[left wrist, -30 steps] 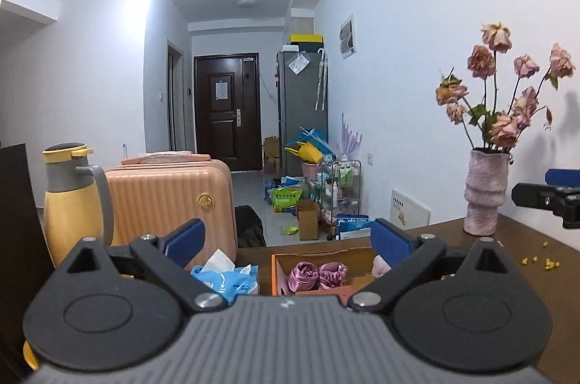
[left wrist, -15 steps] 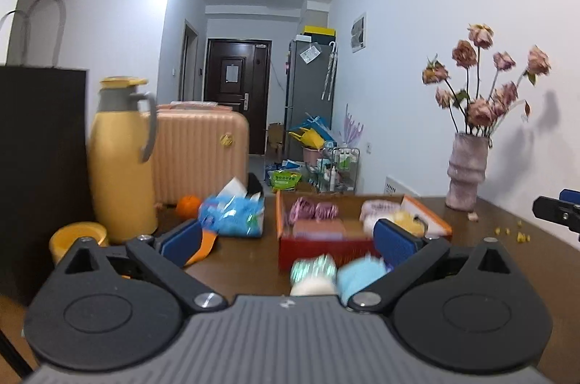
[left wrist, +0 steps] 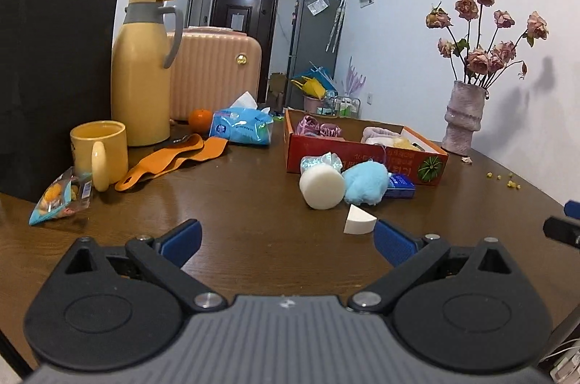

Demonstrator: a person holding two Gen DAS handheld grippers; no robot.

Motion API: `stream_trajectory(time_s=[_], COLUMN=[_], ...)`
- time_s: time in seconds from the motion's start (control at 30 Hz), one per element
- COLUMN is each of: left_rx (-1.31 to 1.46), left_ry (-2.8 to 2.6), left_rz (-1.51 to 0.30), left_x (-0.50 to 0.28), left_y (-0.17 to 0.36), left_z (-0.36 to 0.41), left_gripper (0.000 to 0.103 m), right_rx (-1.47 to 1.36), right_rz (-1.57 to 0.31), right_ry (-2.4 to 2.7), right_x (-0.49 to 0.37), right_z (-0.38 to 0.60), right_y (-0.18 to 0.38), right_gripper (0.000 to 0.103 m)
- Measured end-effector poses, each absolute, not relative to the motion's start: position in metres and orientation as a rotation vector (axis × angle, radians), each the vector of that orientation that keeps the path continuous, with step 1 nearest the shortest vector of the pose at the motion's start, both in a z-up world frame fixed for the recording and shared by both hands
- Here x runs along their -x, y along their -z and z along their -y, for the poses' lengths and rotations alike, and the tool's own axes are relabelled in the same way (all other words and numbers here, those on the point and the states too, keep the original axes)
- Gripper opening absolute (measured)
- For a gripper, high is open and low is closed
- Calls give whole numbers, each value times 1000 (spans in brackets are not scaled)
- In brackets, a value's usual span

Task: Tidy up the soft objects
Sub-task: 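Withdraw both tools from the box toward the white sponges, then grasp the white wedge sponge with the right tool while the left tool grasps the white cylinder sponge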

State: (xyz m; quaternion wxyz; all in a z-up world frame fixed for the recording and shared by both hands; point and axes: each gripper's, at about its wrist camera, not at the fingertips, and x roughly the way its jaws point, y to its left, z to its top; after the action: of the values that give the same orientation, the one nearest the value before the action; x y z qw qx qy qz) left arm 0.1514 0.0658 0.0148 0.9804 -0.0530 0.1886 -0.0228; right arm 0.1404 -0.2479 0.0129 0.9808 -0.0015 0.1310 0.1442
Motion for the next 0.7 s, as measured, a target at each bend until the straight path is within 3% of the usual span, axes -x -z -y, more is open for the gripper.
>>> stream_trajectory(time_s=[0.4, 0.6, 0.7], left_rx=[132, 143, 137], left_ry=[-9, -43, -50], left_rz=[-465, -496, -507], left_x=[-196, -230, -249], left_y=[2, 5, 6], left_z=[-79, -88, -88], left_gripper=[103, 103, 103], right_rx=[33, 76, 91], right_rz=[-434, -536, -554], right_ry=[-425, -531, -565], right_x=[-225, -294, -317], right_z=[193, 144, 124], right_y=[6, 27, 35], right_gripper=[96, 82, 69])
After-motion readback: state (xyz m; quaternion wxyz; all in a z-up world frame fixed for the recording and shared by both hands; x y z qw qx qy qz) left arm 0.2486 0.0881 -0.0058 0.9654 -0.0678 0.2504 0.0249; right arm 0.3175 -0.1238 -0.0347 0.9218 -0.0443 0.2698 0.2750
